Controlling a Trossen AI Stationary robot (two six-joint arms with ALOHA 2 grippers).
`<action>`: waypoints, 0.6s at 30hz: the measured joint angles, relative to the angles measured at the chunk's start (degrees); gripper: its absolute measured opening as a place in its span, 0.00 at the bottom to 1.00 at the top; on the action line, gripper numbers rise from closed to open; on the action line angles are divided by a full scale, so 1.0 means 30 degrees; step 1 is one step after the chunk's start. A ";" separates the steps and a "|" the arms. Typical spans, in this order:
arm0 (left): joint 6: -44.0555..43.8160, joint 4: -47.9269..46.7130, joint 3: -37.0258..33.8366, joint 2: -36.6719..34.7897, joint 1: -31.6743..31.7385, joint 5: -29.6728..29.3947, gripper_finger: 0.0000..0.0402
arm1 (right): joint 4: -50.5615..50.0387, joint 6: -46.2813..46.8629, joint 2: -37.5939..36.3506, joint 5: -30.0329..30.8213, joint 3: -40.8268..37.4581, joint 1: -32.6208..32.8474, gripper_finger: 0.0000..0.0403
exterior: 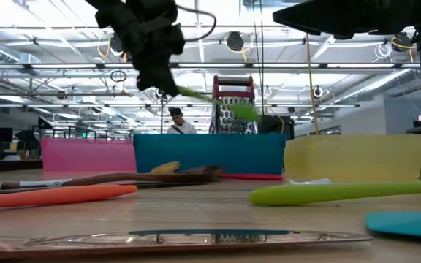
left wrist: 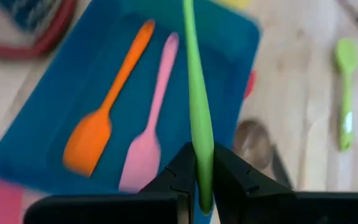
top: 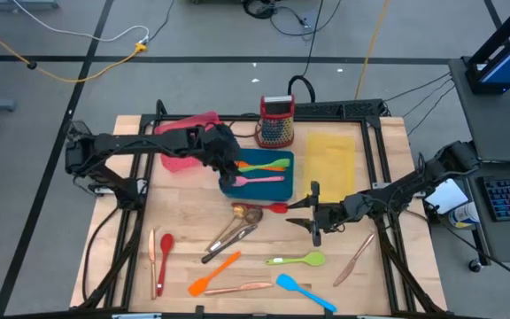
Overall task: Pick & Place Kitchen Items
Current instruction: Put the green spatula into the blue bin
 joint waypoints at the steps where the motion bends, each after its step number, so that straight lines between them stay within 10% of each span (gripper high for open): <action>1: 0.0000 -0.0423 0.0000 0.0098 0.0219 0.0087 0.09 | 0.0000 0.0000 0.0000 0.0002 0.0000 0.0000 0.40; 18: 0.0372 -0.0584 -0.0015 0.3675 0.1249 0.3908 0.09 | -0.0102 -0.0007 0.0000 -0.0057 0.0000 0.0000 0.40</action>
